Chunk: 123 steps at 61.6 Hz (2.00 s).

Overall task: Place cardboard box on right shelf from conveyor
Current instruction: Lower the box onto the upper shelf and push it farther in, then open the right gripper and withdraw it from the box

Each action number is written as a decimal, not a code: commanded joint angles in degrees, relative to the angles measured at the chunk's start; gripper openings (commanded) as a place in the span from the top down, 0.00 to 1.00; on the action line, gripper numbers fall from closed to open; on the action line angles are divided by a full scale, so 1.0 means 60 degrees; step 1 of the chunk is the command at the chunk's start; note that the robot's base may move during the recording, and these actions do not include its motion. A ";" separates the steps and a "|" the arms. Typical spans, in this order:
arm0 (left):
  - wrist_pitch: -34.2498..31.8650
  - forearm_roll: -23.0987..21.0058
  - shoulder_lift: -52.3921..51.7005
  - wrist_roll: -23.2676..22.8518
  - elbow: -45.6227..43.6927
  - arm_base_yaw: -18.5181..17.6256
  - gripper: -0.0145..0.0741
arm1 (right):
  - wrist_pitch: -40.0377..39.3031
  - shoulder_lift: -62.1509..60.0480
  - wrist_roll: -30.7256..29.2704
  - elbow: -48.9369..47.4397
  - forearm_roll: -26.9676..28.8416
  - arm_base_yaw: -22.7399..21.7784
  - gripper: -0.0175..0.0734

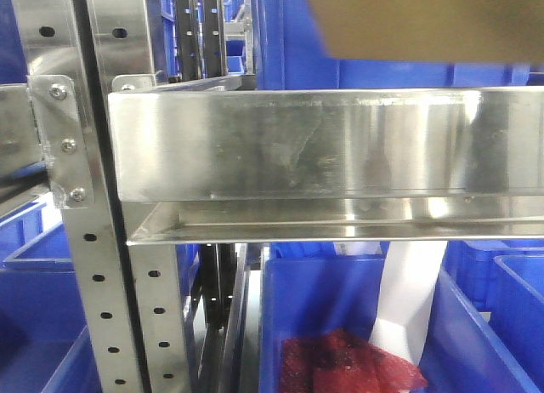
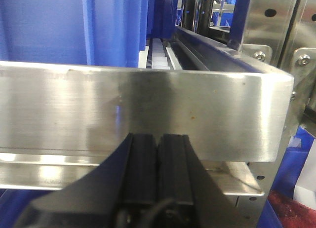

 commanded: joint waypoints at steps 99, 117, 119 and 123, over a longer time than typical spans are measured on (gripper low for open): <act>-0.0814 -0.0056 -0.0096 0.0002 0.0059 -0.0010 0.97 | -0.0797 -0.2416 0.3462 0.1815 0.6308 0.0008 0.24; -0.0814 -0.0056 -0.0096 0.0002 0.0059 -0.0010 0.97 | -0.0672 -0.3376 0.6453 0.1815 0.6318 0.0008 0.79; -0.0814 -0.0056 -0.0096 0.0002 0.0059 -0.0010 0.97 | -0.0672 -0.3414 0.6452 0.1815 0.6318 0.0008 0.79; -0.0814 -0.0056 -0.0096 0.0002 0.0059 -0.0010 0.97 | -0.0672 -0.3412 0.6452 0.1815 0.6318 0.0008 0.79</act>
